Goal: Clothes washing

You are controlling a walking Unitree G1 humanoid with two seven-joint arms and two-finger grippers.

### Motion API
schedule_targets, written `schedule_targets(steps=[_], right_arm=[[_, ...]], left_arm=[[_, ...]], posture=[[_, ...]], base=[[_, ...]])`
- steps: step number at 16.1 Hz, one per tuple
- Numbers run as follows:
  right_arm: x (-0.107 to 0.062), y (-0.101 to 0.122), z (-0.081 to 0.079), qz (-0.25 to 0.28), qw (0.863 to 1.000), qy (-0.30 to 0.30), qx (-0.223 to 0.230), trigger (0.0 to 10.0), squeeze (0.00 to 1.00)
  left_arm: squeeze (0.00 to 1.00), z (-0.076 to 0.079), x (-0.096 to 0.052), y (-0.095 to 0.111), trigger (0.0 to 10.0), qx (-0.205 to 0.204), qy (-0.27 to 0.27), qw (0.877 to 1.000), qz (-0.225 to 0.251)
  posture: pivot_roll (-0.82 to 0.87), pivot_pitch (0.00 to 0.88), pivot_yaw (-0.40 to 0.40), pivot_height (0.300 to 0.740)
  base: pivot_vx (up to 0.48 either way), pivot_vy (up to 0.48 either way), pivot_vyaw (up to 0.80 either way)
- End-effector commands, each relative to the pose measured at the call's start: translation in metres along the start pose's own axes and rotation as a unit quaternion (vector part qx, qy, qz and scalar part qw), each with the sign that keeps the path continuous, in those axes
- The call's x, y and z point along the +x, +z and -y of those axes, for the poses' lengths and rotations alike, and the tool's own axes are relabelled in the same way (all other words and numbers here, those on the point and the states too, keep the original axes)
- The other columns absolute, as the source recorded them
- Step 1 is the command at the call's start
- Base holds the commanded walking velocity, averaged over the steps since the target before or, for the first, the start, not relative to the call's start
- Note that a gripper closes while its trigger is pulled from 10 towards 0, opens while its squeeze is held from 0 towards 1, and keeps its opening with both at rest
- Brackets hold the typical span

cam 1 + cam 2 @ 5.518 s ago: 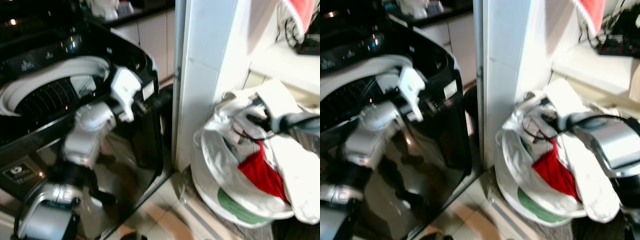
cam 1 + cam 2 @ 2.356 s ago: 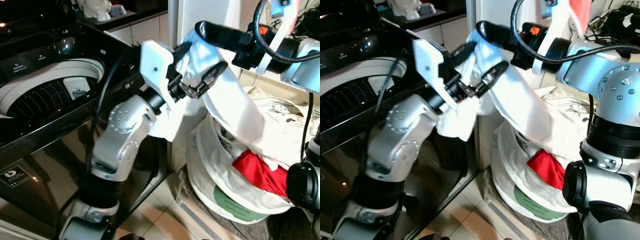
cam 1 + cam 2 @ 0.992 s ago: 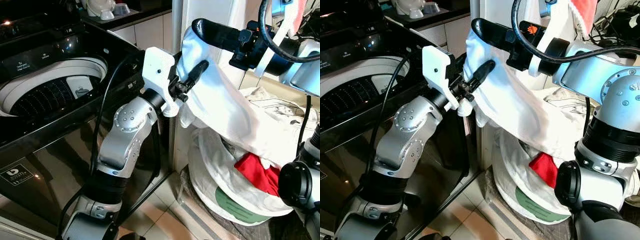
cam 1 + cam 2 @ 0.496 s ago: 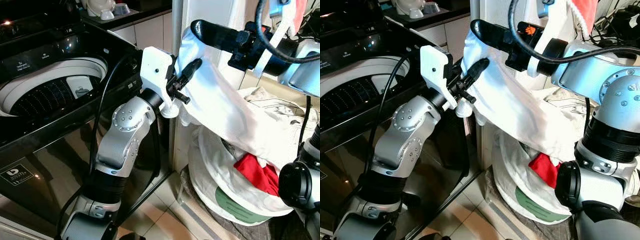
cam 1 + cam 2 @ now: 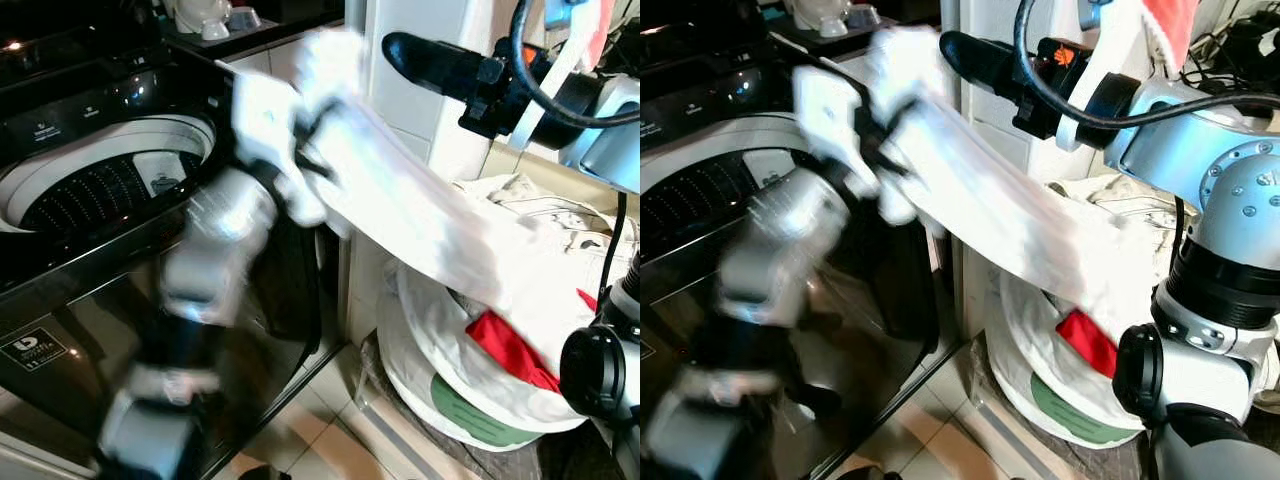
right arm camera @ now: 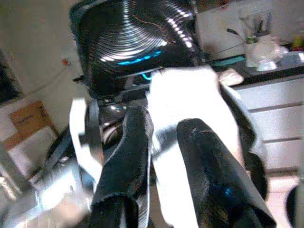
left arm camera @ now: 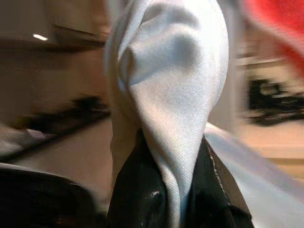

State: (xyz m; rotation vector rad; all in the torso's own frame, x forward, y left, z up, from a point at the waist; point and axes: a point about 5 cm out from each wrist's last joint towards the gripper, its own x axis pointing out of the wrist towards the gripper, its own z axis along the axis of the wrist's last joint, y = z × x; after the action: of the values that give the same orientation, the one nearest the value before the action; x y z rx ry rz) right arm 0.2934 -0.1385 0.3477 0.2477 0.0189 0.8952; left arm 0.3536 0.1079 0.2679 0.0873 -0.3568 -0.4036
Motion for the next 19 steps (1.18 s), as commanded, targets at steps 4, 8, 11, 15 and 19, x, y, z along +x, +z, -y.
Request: schedule_targets(steps=[4, 8, 11, 15, 19], right_arm=[[0.001, -0.010, -0.008, -0.029, 0.998, 0.001, -0.060, 10.0, 0.00], [0.008, -0.032, -0.015, -0.059, 0.995, 0.003, -0.079, 10.0, 0.00], [0.013, -0.049, -0.020, -0.082, 0.992, 0.007, -0.095, 10.0, 0.00], [0.016, -0.076, -0.027, -0.135, 0.984, 0.006, -0.120, 10.0, 0.00], [0.012, -0.089, -0.030, -0.167, 0.977, 0.016, -0.131, 10.0, 0.00]], left_arm=[[0.00, -0.121, 0.003, 0.101, 0.0, 0.255, 0.246, 0.927, 0.122], [0.00, -0.152, 0.005, 0.125, 0.0, 0.397, 0.298, 0.860, 0.116], [0.00, -0.150, 0.016, 0.061, 0.0, 0.382, 0.236, 0.894, -0.013], [0.00, -0.140, 0.001, -0.026, 10.0, 0.325, 0.148, 0.902, -0.241], [1.00, -0.160, -0.024, -0.045, 10.0, 0.250, 0.181, 0.881, -0.358]], posture=[[-0.08, 0.000, 0.072, 0.740], [-0.08, 0.000, 0.078, 0.740], [-0.09, 0.000, 0.080, 0.740], [-0.10, 0.000, 0.090, 0.740], [-0.09, 0.000, 0.089, 0.740]], base=[[0.000, 0.000, 0.00], [0.000, 0.000, 0.00], [0.000, 0.000, 0.00], [0.000, 0.000, 0.00], [0.000, 0.000, 0.00]])
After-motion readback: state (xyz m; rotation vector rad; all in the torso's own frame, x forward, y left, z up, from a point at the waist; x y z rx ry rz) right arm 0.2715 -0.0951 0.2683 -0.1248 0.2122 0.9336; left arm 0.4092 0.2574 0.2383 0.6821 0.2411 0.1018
